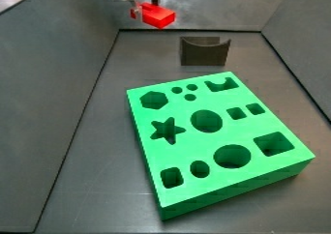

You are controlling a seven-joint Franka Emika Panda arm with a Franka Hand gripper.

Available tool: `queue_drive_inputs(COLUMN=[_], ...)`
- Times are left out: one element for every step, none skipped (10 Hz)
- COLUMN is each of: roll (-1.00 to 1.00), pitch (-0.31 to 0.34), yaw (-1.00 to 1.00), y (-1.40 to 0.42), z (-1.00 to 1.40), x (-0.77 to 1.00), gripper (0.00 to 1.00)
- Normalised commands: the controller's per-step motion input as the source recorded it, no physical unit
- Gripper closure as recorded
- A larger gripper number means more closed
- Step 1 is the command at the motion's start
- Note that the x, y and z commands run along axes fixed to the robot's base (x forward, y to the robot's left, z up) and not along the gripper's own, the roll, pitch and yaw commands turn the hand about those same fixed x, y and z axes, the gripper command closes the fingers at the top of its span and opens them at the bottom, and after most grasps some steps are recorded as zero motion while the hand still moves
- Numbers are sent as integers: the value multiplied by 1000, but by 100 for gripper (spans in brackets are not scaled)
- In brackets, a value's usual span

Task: Pick up the double-square object. Move up. Rotate the double-square object. Place the double-square object on the fixture. Regrasp the double-square object. Move to above the board. Insert the double-square object.
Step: Rotate the double-square object.

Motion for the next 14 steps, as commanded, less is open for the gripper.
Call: queue_drive_inputs(roll=[-5, -5, -6, -6, -7, -8, -9, -10, -12, -14, -18, -18, -19, -19], pitch=[-5, -5, -6, -6, -7, -7, -8, -9, -11, -12, -15, -15, -15, -15], yaw=[-1000, -1000, -1000, -1000, -1000, -1000, -1000, -1000, -1000, -1000, -997, -757, -521, -347], y=[18, 19, 19, 19, 19, 19, 19, 19, 19, 20, 20, 20, 20, 20], z=[-27, -27, -27, -27, -27, -27, -27, -27, -27, -27, -28, -28, -28, -28], x=[13, 13, 13, 12, 12, 12, 11, 11, 11, 10, 10, 9, 9, 9], gripper=[100, 100, 100, 100, 100, 100, 100, 100, 100, 100, 100, 100, 100, 100])
